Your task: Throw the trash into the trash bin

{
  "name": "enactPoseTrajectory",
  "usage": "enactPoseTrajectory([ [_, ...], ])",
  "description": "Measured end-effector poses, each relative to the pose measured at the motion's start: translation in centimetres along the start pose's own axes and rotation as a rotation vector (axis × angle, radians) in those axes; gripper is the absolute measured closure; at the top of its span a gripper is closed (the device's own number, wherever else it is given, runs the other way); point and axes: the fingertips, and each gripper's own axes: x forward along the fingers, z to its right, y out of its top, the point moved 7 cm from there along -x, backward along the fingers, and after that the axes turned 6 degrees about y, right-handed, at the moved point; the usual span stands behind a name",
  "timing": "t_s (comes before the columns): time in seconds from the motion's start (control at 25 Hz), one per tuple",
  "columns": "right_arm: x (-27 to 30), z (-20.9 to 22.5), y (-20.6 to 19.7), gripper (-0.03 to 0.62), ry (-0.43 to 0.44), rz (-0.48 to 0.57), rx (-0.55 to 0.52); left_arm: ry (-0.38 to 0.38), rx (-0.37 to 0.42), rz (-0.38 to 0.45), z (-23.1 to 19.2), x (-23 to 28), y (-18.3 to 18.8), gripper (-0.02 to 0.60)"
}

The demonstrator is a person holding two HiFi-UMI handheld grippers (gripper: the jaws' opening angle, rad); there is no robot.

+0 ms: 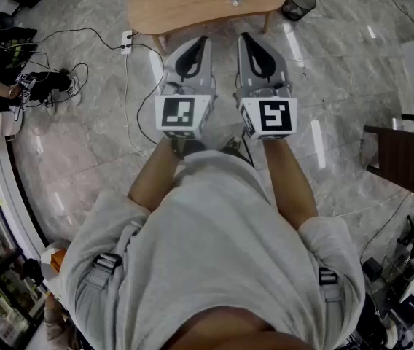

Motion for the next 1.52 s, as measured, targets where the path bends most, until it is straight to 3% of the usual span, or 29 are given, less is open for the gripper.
enactPoseTrajectory([
  [0.96,-4.1,7.1,-4.1,0.586,-0.019,-0.012,0.017,0.083,0.012,-0.041,4.0,2.6,-3.0,0.563],
  [1.2,-0.6,9.8,-6.2,0.586,-0.025,-0.041,0.022,0.080,-0.002,-0.056,2.2,7.8,-4.6,0.563],
  [1.52,9.1,16.2,-9.6,0.586,-0.040,-0.115,0.041,0.030,-0.028,-0.106,-1.6,20.1,-6.3,0.563],
])
